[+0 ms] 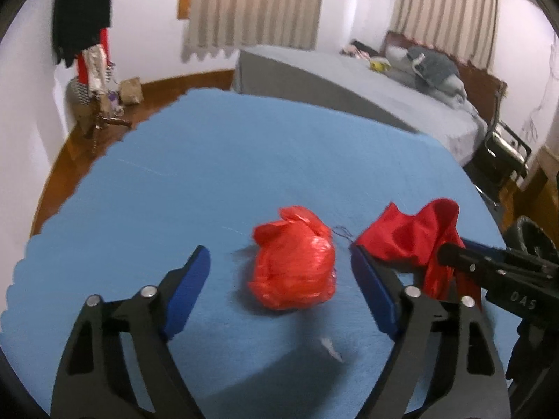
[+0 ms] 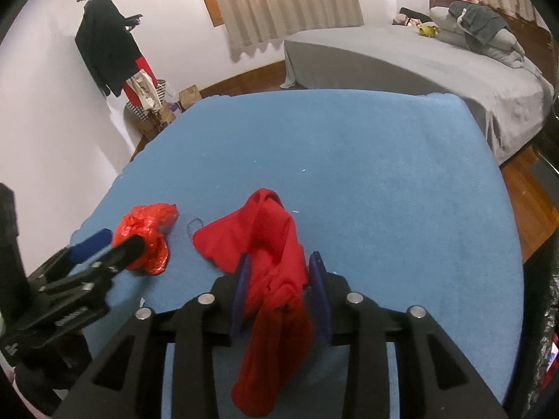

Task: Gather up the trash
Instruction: 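Grasp the red plastic bag with the left gripper while the right gripper holds the glove, then carry the red bag and red glove over the bin with both grippers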

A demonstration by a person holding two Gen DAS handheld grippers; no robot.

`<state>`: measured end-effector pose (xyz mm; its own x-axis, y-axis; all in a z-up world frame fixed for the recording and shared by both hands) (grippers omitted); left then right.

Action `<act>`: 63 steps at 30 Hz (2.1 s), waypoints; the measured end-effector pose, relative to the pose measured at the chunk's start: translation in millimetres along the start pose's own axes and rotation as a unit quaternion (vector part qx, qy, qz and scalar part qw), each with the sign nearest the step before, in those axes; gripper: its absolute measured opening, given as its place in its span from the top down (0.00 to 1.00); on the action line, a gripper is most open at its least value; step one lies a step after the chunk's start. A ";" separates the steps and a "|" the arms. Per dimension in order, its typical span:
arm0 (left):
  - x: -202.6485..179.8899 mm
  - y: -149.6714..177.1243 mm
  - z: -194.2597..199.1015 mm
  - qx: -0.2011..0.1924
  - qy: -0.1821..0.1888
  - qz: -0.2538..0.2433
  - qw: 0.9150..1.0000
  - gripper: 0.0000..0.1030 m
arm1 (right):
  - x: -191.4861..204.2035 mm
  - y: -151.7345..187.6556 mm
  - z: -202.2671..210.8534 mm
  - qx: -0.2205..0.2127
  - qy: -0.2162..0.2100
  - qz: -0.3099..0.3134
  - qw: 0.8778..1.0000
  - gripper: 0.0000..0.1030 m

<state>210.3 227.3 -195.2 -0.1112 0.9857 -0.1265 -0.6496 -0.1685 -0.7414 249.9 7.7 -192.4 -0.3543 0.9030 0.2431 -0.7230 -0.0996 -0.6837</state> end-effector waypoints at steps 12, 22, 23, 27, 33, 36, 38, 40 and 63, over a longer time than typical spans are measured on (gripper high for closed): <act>-1.2 4.4 -11.8 0.023 0.014 0.005 1.000 0.65 | 6.5 -5.3 4.5 -0.015 0.008 0.003 1.000 0.37; 10.0 3.6 14.5 0.004 -0.021 0.000 1.000 0.65 | 28.2 -8.2 -15.9 -0.007 0.013 0.030 0.999 0.24; 11.9 3.3 16.0 0.003 -0.023 0.003 1.000 0.65 | 30.5 -7.0 -20.4 -0.001 0.016 0.035 0.999 0.29; 16.4 0.3 19.5 0.002 -0.027 0.009 1.000 0.65 | 40.4 -1.3 -27.2 0.011 0.013 0.055 0.998 0.57; 9.5 -4.7 32.6 -0.013 -0.026 0.011 1.000 0.65 | 37.9 -4.5 -12.1 0.003 -0.016 0.048 0.999 0.82; 3.2 -5.5 40.4 -0.017 -0.025 0.010 0.999 0.65 | 36.9 -7.9 6.4 -0.012 -0.028 0.042 0.999 0.82; -4.5 -7.7 46.6 -0.021 -0.022 0.009 1.000 0.65 | 36.0 -9.9 19.8 -0.022 -0.030 0.043 0.998 0.82; -14.6 -9.5 53.3 -0.025 -0.019 0.004 1.000 0.65 | 34.1 -11.6 33.4 -0.031 -0.032 0.039 0.998 0.82; -120.2 -22.7 145.7 -0.080 0.022 -0.031 0.996 0.65 | -11.0 -19.2 176.8 -0.111 -0.001 0.004 0.994 0.82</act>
<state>128.8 112.6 -67.1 -0.0397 0.9939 -0.1026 -0.5251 -0.1081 -0.8441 162.7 -74.2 -60.3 -0.3614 0.9014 0.2386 -0.5717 -0.0121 -0.8203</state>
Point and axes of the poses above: each gripper's, at about its wrist camera, not at the fingertips, and z roughly against the way its jaws point, x to its left, y to its underside, the point moved 5 cm from there along -z, roughly the way its jaws point, and after that the axes turned 3 degrees about -x, right-handed, at the moved point
